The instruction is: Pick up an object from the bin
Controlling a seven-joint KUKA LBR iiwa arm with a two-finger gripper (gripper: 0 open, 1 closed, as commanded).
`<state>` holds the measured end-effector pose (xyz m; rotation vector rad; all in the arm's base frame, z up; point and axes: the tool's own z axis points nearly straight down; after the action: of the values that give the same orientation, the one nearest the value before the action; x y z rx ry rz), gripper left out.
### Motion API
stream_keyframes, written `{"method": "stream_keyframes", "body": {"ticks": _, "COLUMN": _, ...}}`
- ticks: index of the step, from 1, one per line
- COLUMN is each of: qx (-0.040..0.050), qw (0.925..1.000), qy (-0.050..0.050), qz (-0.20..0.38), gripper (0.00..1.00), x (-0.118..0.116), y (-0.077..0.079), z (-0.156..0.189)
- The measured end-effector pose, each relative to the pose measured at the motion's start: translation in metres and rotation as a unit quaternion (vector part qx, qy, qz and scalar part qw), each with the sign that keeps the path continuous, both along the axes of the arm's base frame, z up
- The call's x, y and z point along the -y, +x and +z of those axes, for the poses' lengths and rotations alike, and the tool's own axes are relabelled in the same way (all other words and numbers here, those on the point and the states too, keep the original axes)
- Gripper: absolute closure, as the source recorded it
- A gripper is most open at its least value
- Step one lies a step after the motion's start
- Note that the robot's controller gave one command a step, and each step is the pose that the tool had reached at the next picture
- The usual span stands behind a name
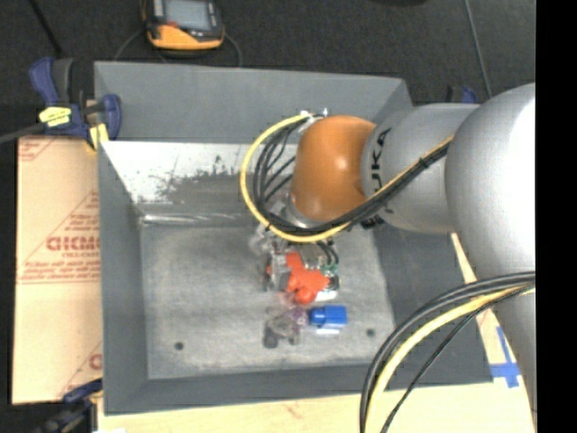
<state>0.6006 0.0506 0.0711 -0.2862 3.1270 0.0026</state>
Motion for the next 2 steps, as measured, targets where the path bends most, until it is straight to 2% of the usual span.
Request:
{"method": "stream_keyframes", "body": {"ticks": 1, "qx": -0.0006, "qw": 1.0000, "qy": 0.000, "qz": 0.000, "gripper": 0.00, "x": 0.000, "y": 0.000, "z": 0.000}}
{"method": "stream_keyframes", "body": {"ticks": 2, "qx": 0.0049, "qw": 0.9993, "qy": -0.001, "qz": 0.037, "gripper": 0.00, "x": 0.011, "y": 0.016, "z": 0.057}}
